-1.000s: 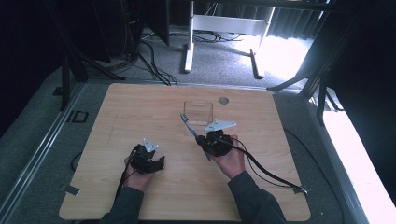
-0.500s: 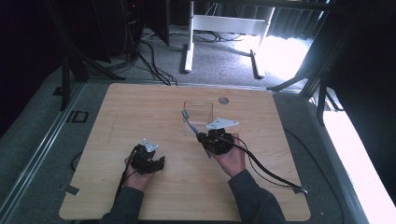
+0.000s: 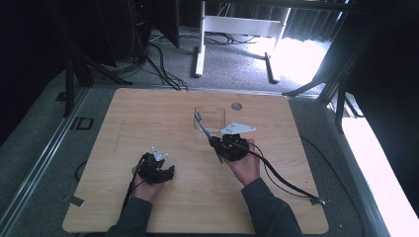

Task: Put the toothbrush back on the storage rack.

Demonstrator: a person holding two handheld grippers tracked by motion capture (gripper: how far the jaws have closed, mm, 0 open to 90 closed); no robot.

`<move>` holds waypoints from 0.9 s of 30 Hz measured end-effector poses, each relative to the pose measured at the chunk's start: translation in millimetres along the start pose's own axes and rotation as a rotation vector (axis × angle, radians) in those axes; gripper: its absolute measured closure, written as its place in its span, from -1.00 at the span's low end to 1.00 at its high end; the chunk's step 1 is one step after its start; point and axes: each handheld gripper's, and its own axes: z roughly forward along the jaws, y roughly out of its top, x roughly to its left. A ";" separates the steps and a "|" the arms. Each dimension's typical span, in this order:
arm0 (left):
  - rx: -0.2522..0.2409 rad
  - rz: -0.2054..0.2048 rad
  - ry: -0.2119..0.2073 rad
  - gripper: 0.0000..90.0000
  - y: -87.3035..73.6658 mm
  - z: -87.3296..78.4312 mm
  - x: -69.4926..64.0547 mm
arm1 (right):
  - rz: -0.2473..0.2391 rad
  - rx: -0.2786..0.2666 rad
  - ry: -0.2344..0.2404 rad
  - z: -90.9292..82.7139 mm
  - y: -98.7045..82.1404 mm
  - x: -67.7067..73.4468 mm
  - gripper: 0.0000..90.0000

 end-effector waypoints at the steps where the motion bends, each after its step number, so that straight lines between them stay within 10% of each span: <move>1: 0.001 0.002 0.000 -0.14 0.0 -0.1 0.1 | 0.004 -0.002 0.003 -0.1 0.4 -0.5 0.84; 27: 0.004 -0.010 -0.014 -0.14 0.1 0.4 1.3 | 0.035 -0.052 0.009 1.5 5.6 -9.1 0.84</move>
